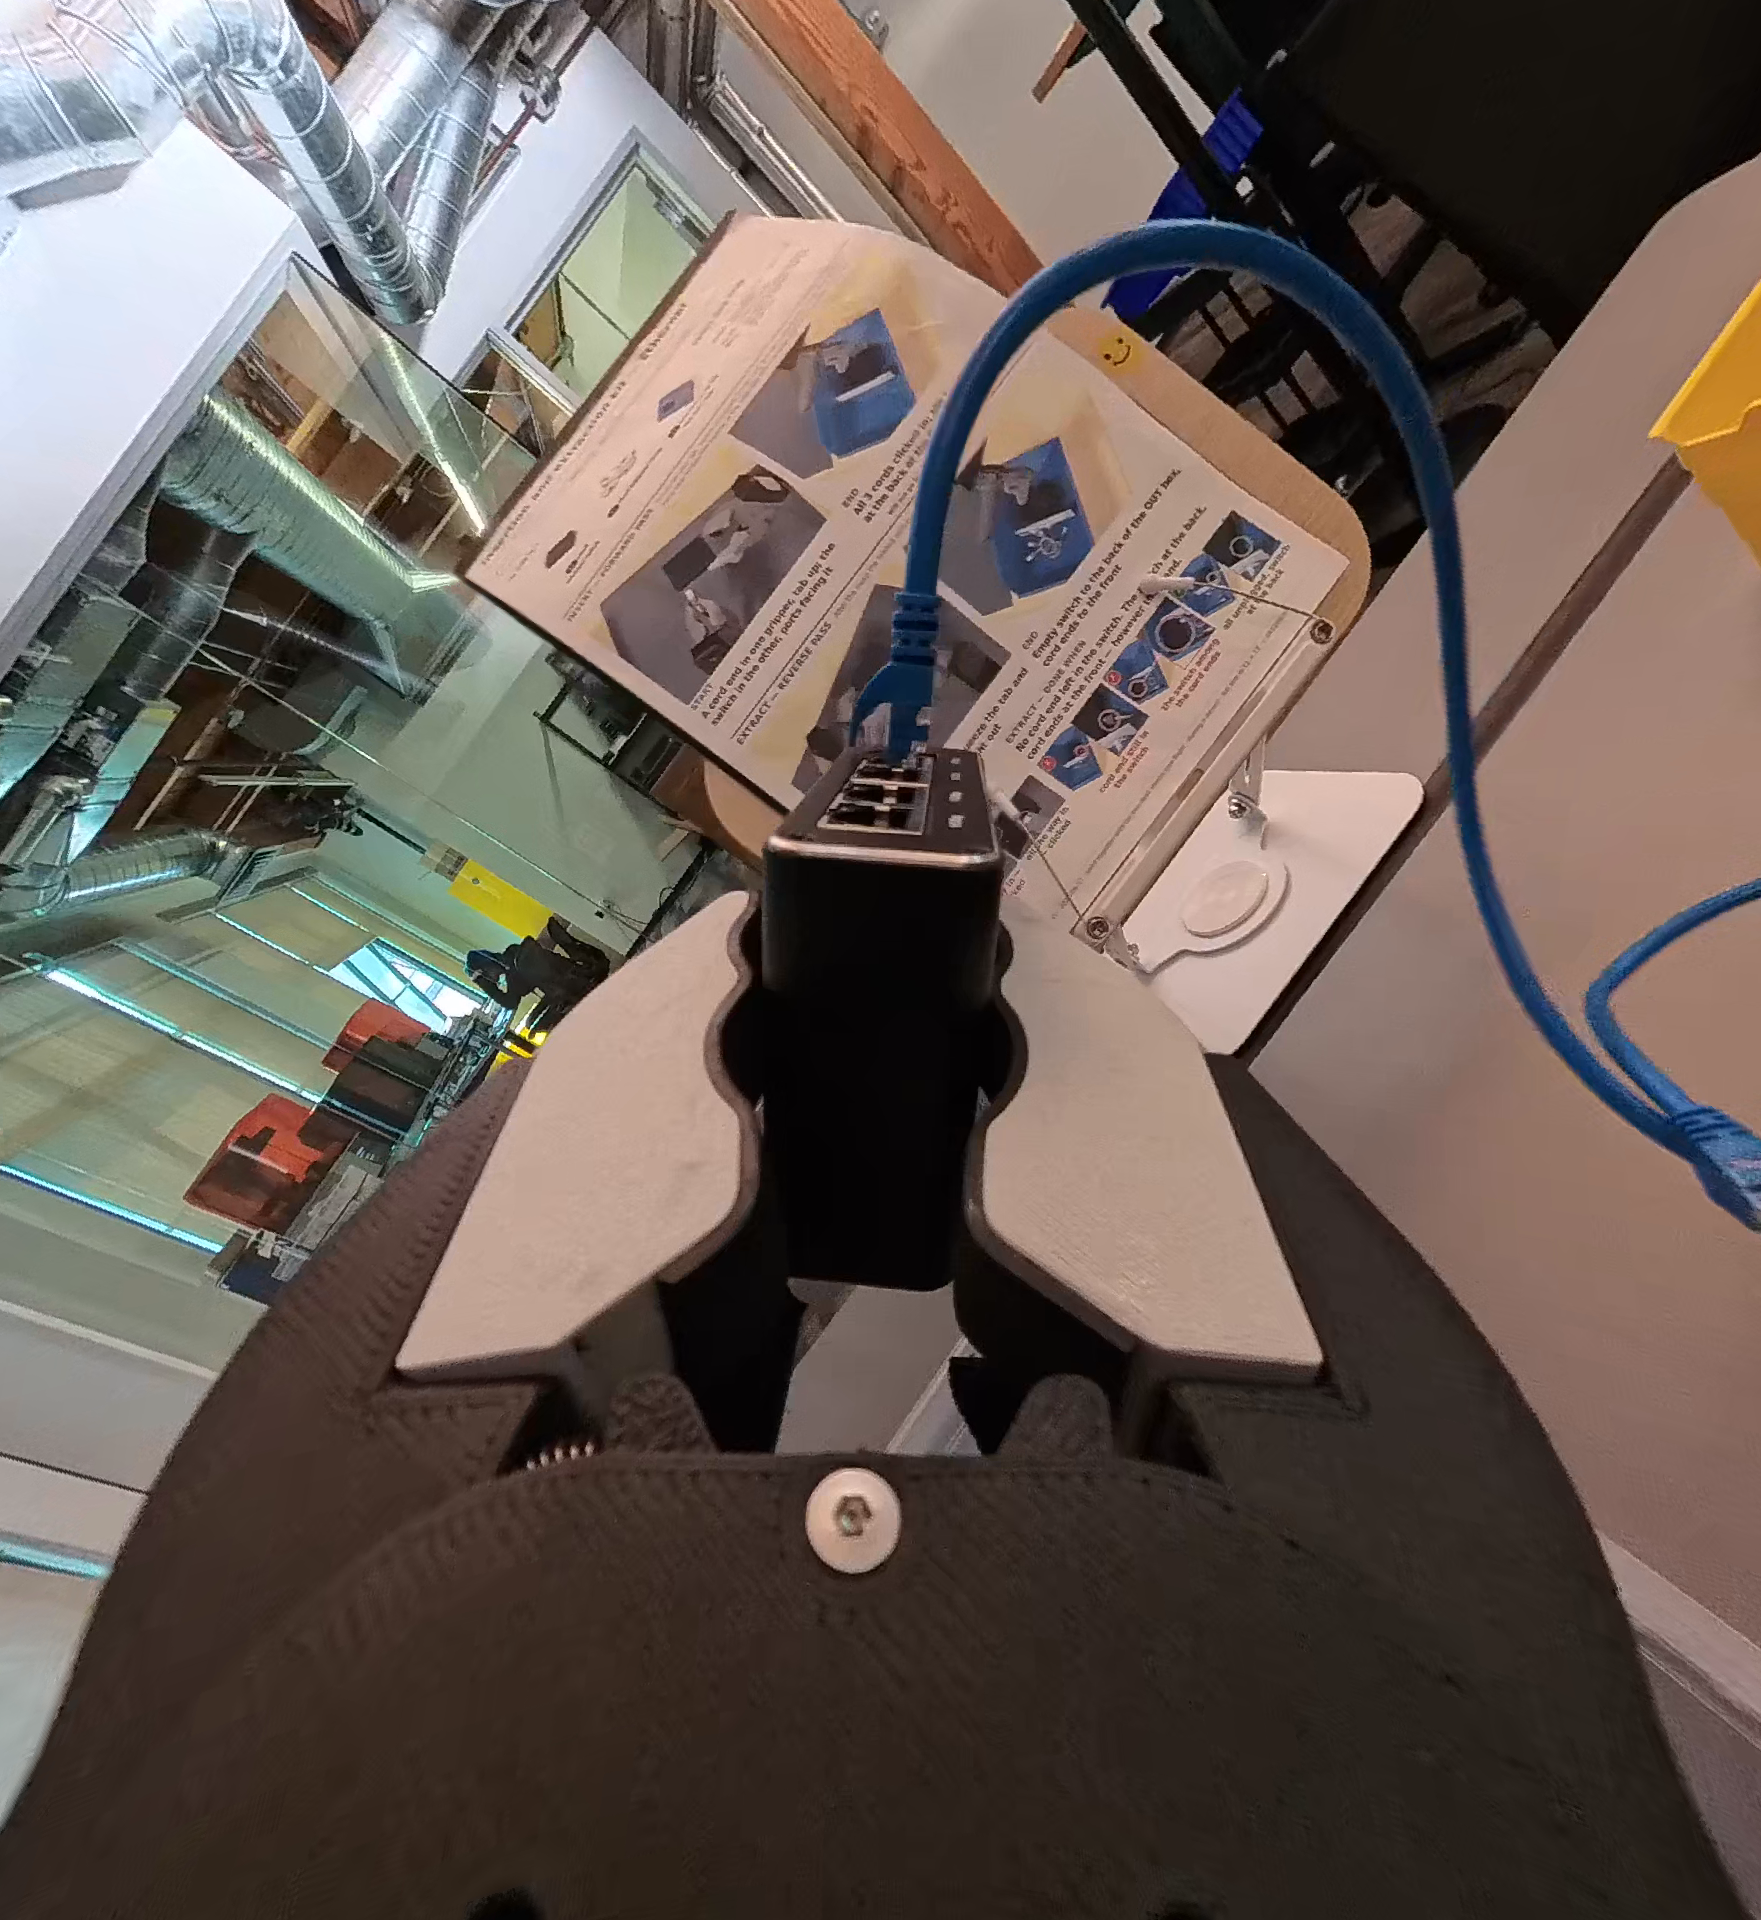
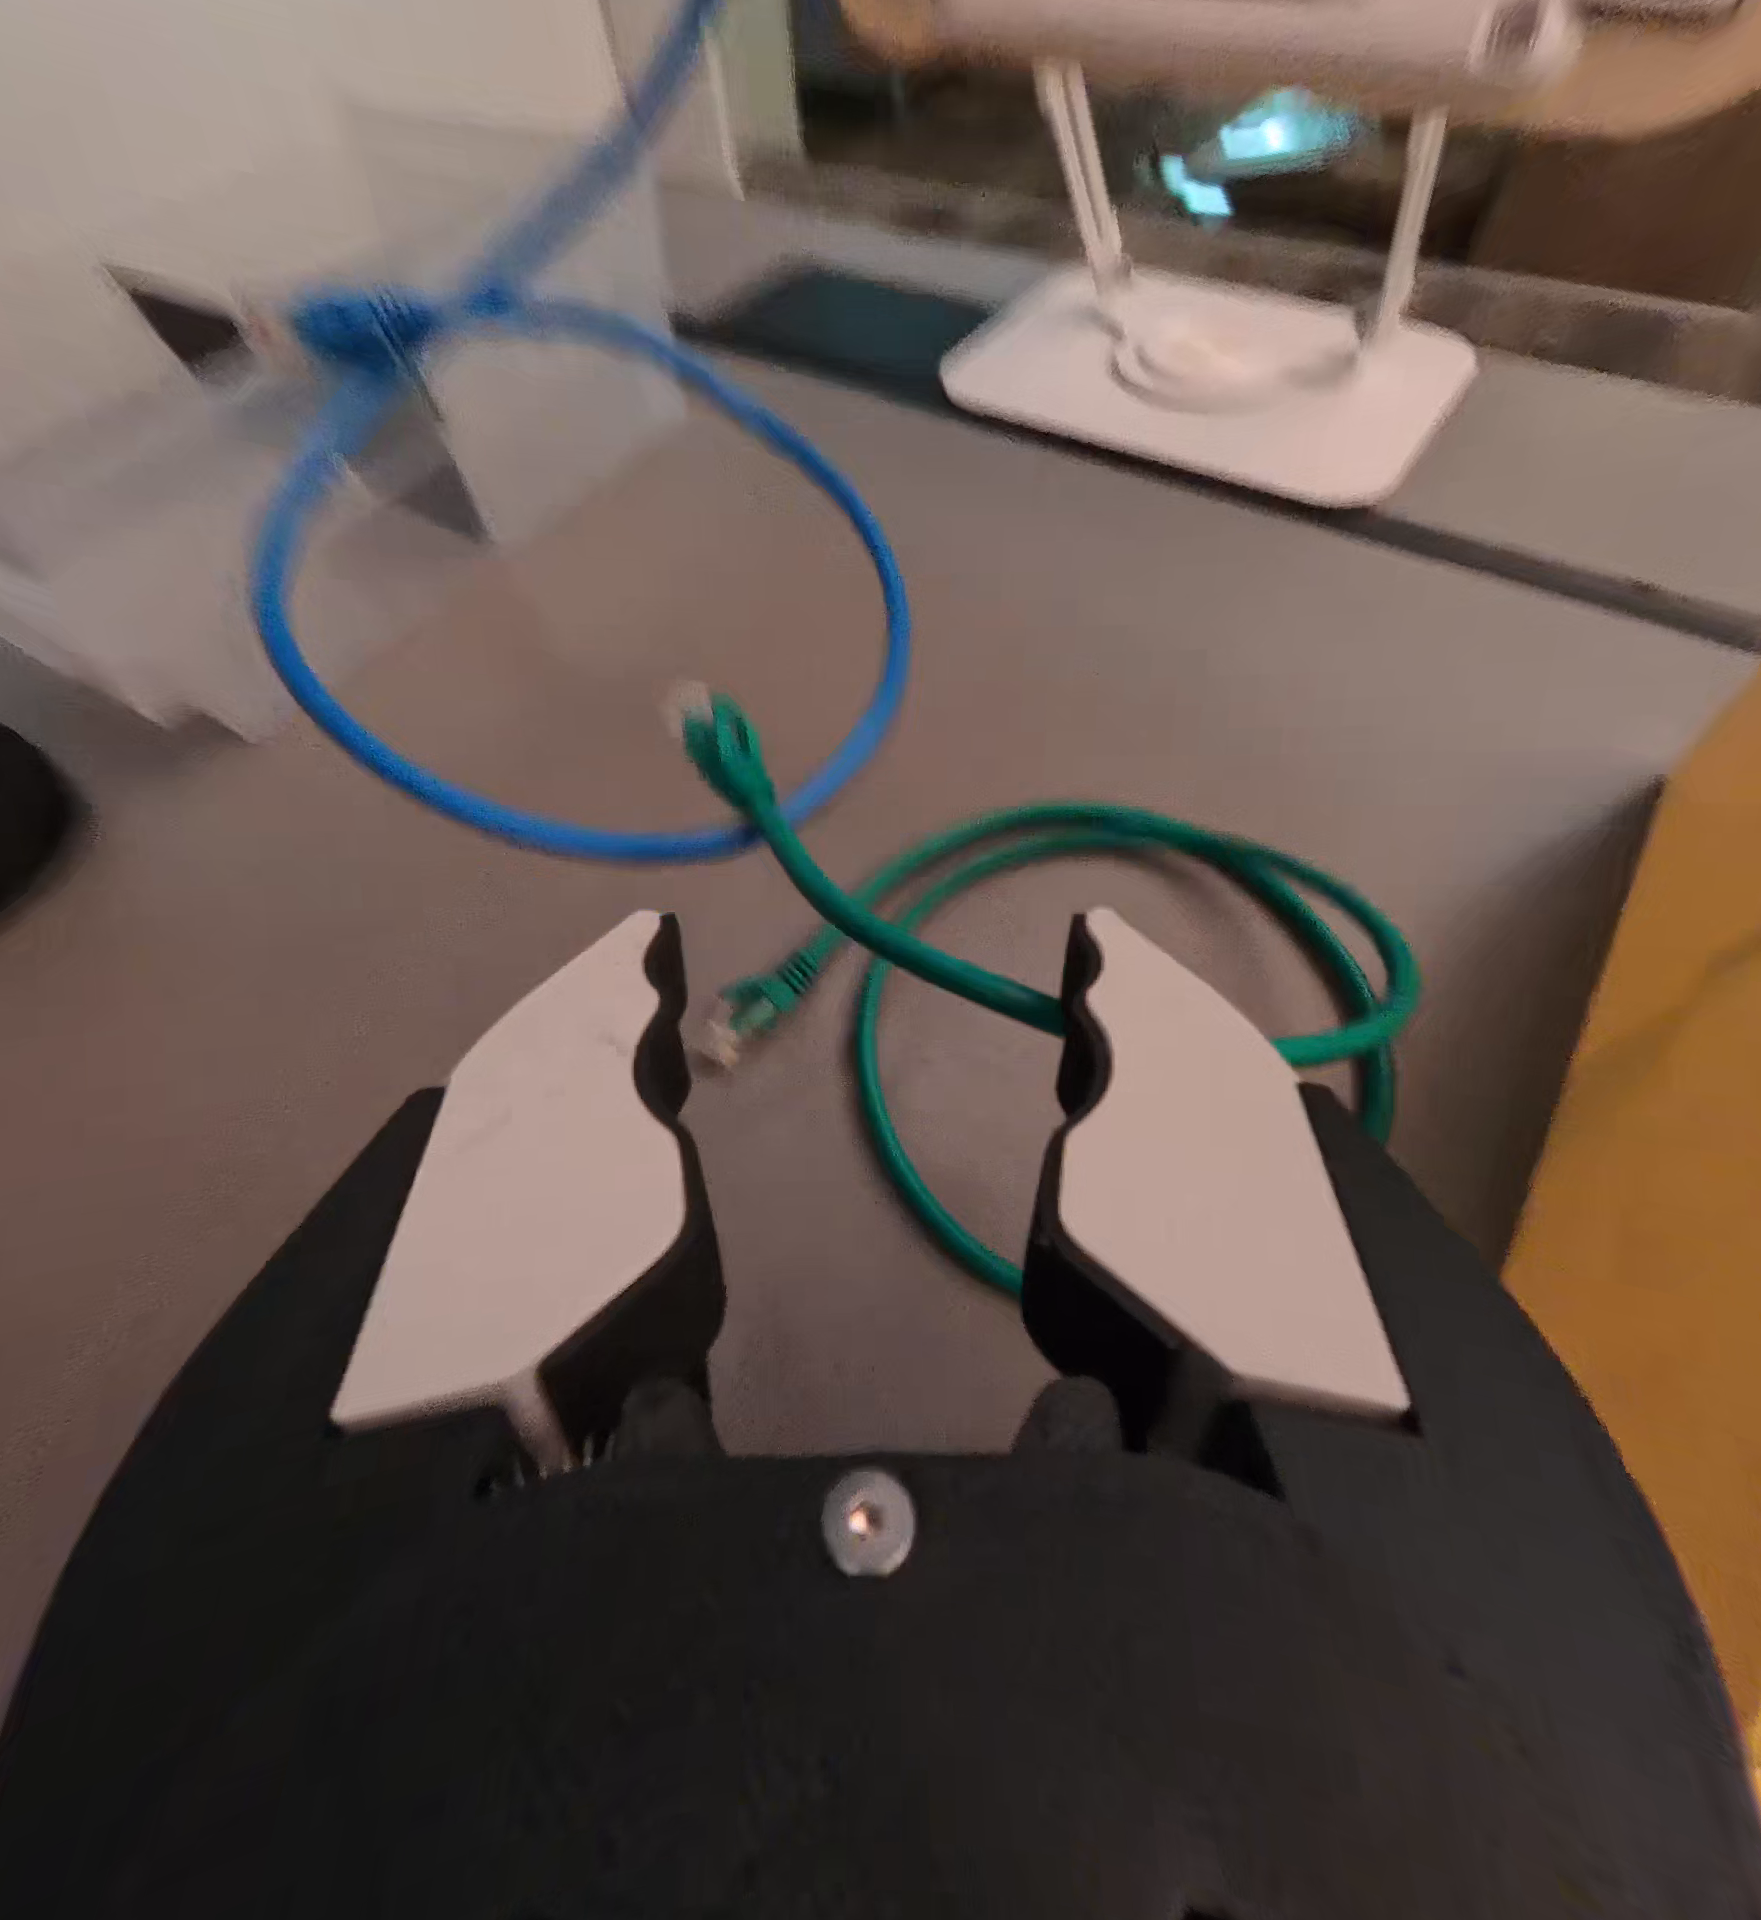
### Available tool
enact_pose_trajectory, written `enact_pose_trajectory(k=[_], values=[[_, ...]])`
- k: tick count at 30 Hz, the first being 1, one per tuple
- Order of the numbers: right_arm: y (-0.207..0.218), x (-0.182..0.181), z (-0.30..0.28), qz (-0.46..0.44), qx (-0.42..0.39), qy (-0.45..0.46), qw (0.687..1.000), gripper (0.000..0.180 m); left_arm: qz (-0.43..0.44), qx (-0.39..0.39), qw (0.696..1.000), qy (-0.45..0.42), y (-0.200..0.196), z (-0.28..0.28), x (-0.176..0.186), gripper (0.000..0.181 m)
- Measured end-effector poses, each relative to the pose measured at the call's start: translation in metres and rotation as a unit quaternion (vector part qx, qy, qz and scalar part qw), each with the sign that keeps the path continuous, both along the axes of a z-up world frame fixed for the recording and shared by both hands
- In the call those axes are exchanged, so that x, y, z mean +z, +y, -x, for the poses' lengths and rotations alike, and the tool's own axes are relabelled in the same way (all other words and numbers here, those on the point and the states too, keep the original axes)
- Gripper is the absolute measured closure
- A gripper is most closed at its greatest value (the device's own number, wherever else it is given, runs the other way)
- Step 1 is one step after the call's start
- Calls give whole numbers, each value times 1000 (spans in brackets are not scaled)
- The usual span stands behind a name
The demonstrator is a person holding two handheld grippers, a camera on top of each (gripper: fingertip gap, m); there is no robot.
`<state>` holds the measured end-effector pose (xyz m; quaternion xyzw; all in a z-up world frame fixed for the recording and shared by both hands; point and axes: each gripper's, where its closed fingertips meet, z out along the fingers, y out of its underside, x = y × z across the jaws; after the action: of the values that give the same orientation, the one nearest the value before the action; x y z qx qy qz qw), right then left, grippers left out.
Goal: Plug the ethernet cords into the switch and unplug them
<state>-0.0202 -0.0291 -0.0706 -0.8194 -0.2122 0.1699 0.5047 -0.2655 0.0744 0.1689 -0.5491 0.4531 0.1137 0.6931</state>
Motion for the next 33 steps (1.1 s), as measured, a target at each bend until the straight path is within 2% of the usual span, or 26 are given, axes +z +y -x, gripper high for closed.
enact_pose_trajectory(k=[2, 4, 8, 12, 14, 15, 16, 20, 22, 24, 28, 32, 33], values=[[0, -28, 4, 45, -9, -62, 997, 106, -1, 1, 1000, -7, 0, 4, 2, 144], [-1, -42, 22, 77, 18, -68, 995, 104, -1, 0, 1000, -14, -1, 9, 3, 144], [10, -55, 34, 59, 34, -149, 987, 100, -1, -4, 1000, -27, -3, 16, 6, 144], [14, -56, 57, 58, 63, -173, 981, 101, -1, -11, 999, -36, -4, 18, 8, 144], [16, -50, 64, 50, 72, -191, 978, 125, 3, -12, 999, -35, -4, 18, 6, 144], [17, -46, 64, 43, 74, -203, 976, 152, 4, -11, 999, -34, -3, 19, 5, 144], [17, -39, 66, 27, 77, -205, 975, 168, 7, -9, 999, -34, -2, 20, 4, 144], [25, -1, 46, -48, 15, -141, 989, 175, 14, -10, 999, -39, 1, 24, 2, 144], [20, 2, 37, -32, 18, -97, 995, 175, 16, -13, 999, -45, 1, 25, 2, 144], [10, -16, 31, 29, 50, -90, 994, 174, 16, -13, 999, -48, 2, 26, 2, 144], [2, -40, 30, 81, 78, -54, 992, 170, 18, -14, 998, -52, 2, 28, 3, 144], [-6, -46, 44, 106, 151, -77, 980, 125, 16, -15, 998, -55, 1, 29, 4, 144], [-5, -41, 44, 94, 169, -104, 976, 121, 16, -16, 998, -55, 0, 28, 5, 144]])
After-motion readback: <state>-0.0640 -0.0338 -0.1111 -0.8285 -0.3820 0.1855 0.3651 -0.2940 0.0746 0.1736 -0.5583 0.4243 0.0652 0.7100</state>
